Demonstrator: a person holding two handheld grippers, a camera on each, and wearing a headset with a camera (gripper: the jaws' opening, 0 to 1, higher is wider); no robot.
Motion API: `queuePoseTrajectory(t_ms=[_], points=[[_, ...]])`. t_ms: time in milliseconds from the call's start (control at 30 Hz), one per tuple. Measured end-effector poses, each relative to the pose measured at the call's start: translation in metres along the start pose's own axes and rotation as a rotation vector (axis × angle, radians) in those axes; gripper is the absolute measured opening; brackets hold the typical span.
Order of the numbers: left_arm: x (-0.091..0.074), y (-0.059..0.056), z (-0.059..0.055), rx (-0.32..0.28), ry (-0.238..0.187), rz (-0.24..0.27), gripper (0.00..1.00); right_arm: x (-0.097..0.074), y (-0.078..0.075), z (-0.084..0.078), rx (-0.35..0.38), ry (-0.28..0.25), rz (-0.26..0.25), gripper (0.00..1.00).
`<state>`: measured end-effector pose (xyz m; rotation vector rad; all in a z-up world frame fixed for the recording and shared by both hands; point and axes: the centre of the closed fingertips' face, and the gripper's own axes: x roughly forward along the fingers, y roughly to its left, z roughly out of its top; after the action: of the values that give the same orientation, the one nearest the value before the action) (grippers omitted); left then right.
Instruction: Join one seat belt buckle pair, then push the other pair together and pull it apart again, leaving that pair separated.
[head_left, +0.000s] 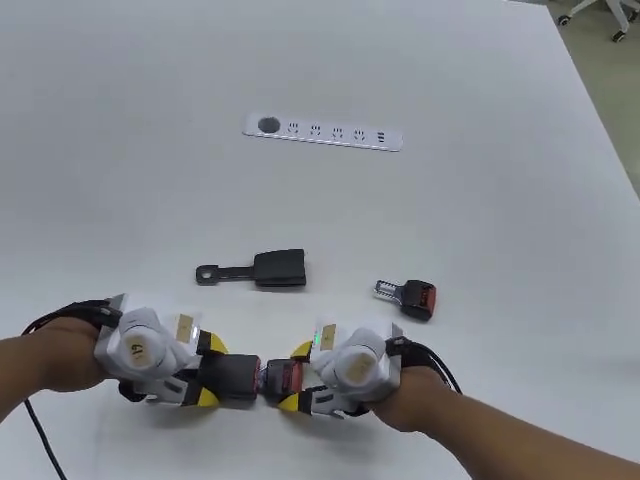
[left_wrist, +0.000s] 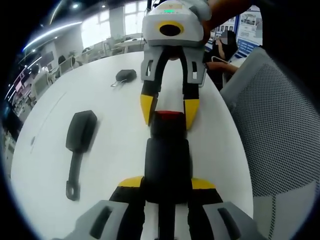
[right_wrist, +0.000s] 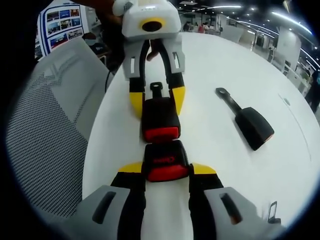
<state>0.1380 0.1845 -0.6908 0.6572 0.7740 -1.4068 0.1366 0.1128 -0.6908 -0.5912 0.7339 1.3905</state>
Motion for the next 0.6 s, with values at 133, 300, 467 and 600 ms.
queuePoseTrajectory(t_ms=[133,300,467,600], points=[[-0.0006,0.0,0.0009,0.0,-0.016,-0.013,0.33,0.0014,-0.0012,-0.0002,-0.008,-0.022,-0.006,0.31],[-0.0005,0.0,0.0019,-0.003,-0.026,-0.019,0.33,0.0019,-0.0033,-0.0008,0.014,-0.048,-0.003,0.31],[-0.0004,0.0005,0.0008,-0.004,-0.037,-0.026,0.33,0.0021,-0.0043,0.0008,0.027,-0.075,0.004,0.31],[0.0002,0.0,0.0013,0.001,-0.043,-0.029,0.33,0.0011,-0.0038,0.001,0.033,-0.087,0.004,0.31]])
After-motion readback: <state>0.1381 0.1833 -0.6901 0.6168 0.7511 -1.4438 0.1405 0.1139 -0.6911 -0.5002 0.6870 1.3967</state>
